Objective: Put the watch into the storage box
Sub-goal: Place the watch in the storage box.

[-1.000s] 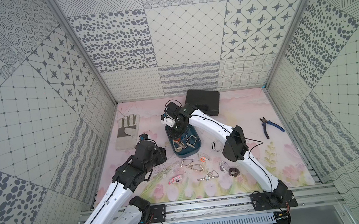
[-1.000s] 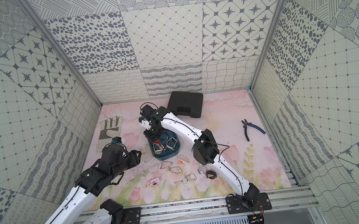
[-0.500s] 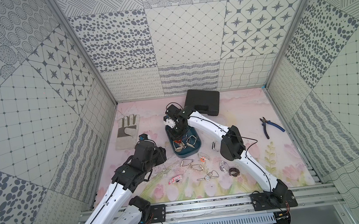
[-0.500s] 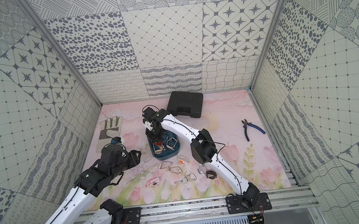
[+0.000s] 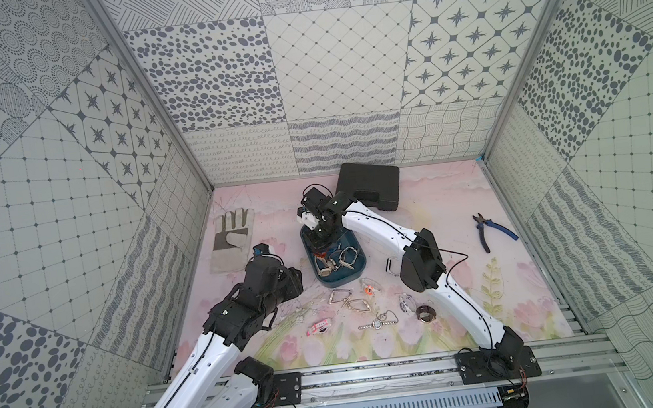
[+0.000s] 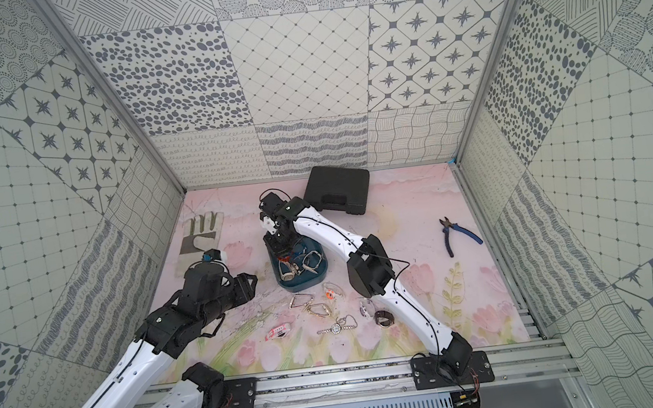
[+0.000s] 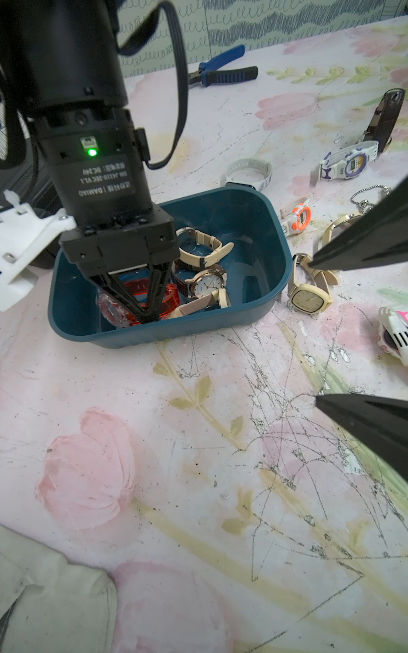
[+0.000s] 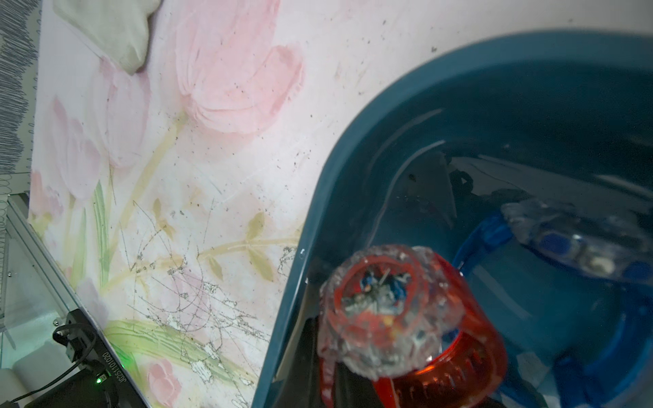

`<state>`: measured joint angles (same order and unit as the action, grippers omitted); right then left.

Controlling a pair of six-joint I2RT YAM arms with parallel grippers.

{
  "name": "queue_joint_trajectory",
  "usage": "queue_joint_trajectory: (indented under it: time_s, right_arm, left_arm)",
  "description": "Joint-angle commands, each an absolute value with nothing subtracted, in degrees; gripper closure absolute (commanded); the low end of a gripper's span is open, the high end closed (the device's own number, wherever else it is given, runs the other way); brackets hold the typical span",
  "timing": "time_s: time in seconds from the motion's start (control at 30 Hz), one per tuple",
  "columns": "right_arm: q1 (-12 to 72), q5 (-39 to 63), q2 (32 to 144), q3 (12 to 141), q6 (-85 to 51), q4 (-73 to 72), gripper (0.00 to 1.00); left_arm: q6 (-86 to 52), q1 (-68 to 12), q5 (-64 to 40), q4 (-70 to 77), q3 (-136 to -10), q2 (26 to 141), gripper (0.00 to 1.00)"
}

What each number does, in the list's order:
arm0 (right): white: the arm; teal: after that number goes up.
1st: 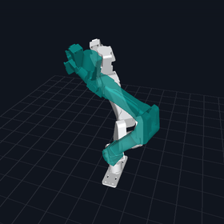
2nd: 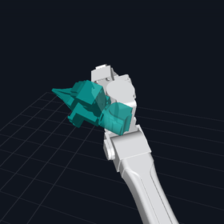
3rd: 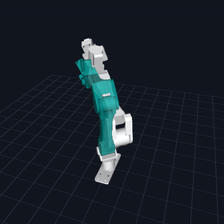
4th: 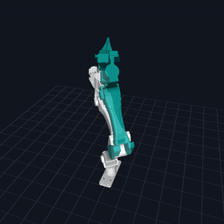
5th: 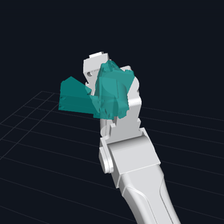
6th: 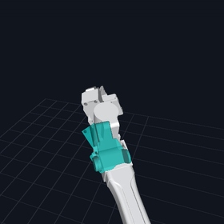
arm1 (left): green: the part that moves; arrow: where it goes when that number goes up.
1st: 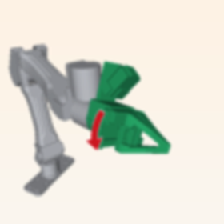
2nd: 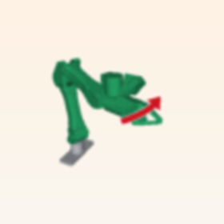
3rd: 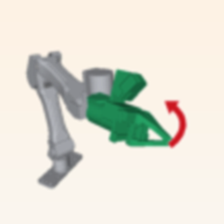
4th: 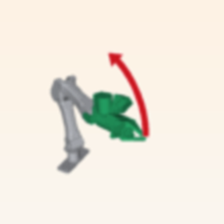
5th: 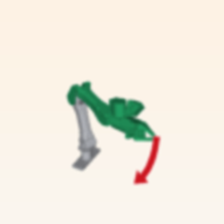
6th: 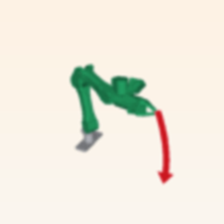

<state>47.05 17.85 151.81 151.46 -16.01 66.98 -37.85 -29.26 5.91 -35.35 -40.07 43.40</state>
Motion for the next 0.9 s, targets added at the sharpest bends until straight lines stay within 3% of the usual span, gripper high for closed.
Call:
queue_joint_trajectory:
  time_s: [0.0, 0.13, 0.33, 0.87]
  right_arm:
    - [47.2, 18.6, 153.8, 152.9, -16.4, 66.7, 0.88]
    - [47.0, 17.9, 153.9, 152.9, -16.3, 67.0, 0.86]
    - [47.0, 17.3, 152.4, 152.5, -15.8, 66.9, 0.62]
    - [44.5, 16.7, 136.4, 136.0, -15.1, 60.4, 0.58]
  left_arm:
    - [-37.1, -29.2, 5.3, -34.4, -40.0, 43.4, 0.41]
    - [-37.1, -29.2, 5.3, -34.5, -39.9, 43.3, 0.41]
    - [-37.1, -29.2, 5.3, -34.4, -39.9, 43.1, 0.40]
    - [-36.9, -29.2, 5.0, -34.0, -39.7, 43.9, 0.40]
